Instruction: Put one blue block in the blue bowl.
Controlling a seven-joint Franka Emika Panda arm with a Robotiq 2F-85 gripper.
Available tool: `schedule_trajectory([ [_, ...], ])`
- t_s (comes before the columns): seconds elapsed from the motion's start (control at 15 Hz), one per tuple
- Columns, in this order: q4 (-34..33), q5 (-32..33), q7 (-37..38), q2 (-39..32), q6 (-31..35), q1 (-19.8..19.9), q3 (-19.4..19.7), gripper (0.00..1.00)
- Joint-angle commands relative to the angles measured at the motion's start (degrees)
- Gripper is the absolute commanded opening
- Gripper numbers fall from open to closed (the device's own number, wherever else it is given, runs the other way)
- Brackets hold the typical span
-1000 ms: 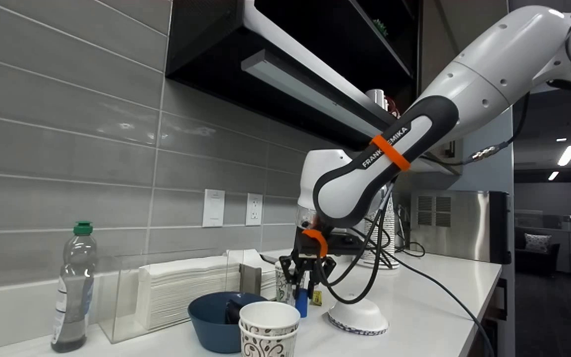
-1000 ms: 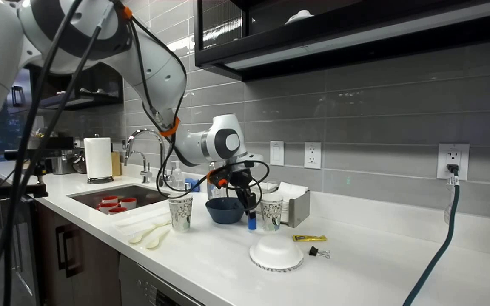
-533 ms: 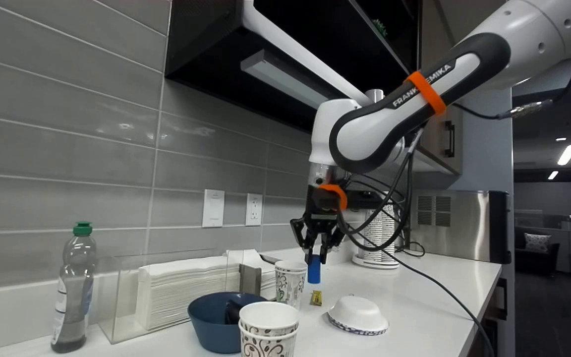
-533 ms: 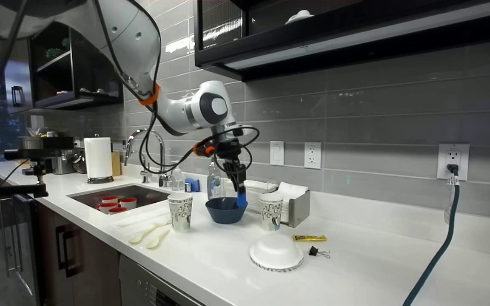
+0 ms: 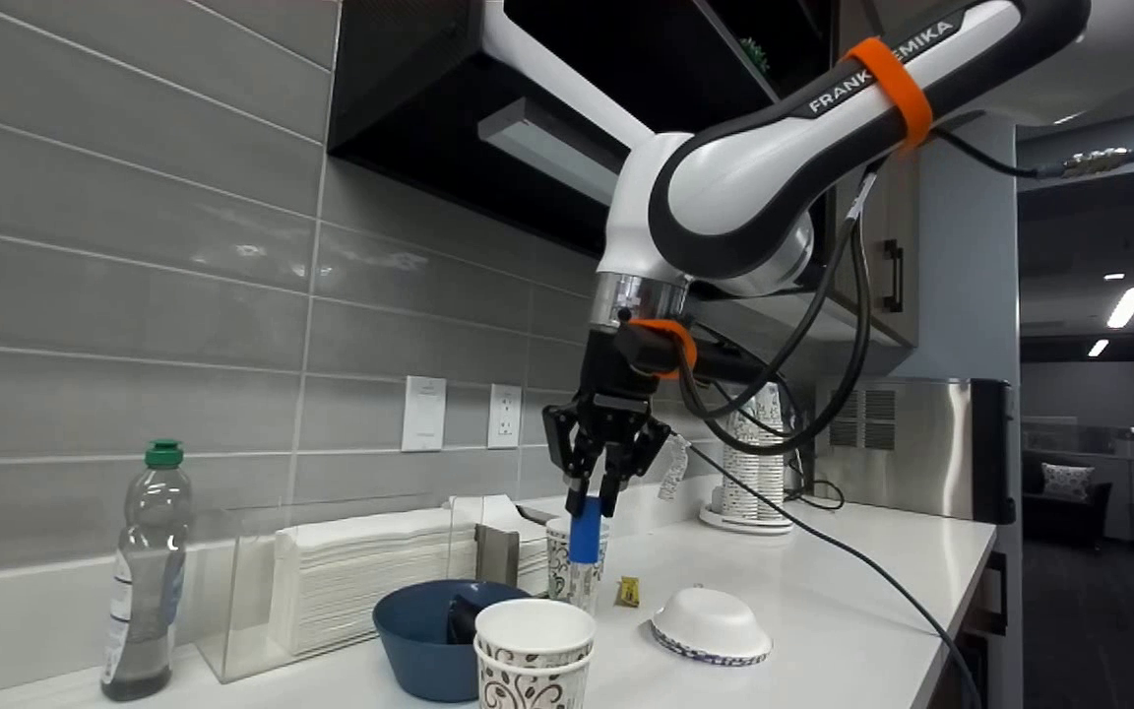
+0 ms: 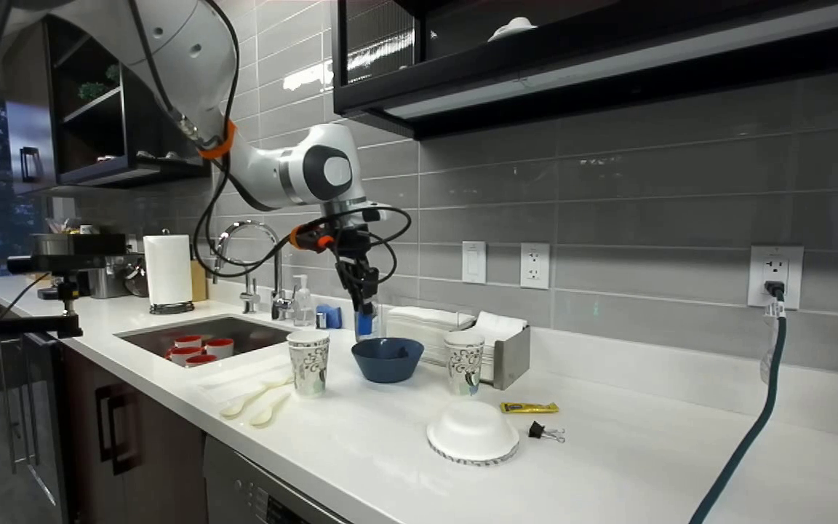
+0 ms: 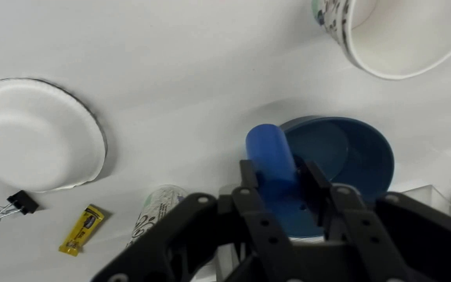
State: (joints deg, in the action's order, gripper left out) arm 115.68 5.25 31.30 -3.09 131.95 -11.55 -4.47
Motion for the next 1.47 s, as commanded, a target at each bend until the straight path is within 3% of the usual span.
schedule_trajectory([
  [0.0,-0.1,-0.3,0.0,0.0,-0.1,0.9,-1.2,0.33],
  [0.2,-0.1,-0.5,-0.1,-0.1,-0.1,1.0,-1.2,0.33],
  [0.27,-0.1,-0.5,-0.1,-0.1,-0.1,1.1,-1.2,0.08],
  [0.73,-5.1,2.8,5.3,-7.8,10.6,-1.1,-2.4,0.08],
  [1.4,-19.8,1.6,6.4,-22.5,7.7,-5.4,-0.1,0.08],
])
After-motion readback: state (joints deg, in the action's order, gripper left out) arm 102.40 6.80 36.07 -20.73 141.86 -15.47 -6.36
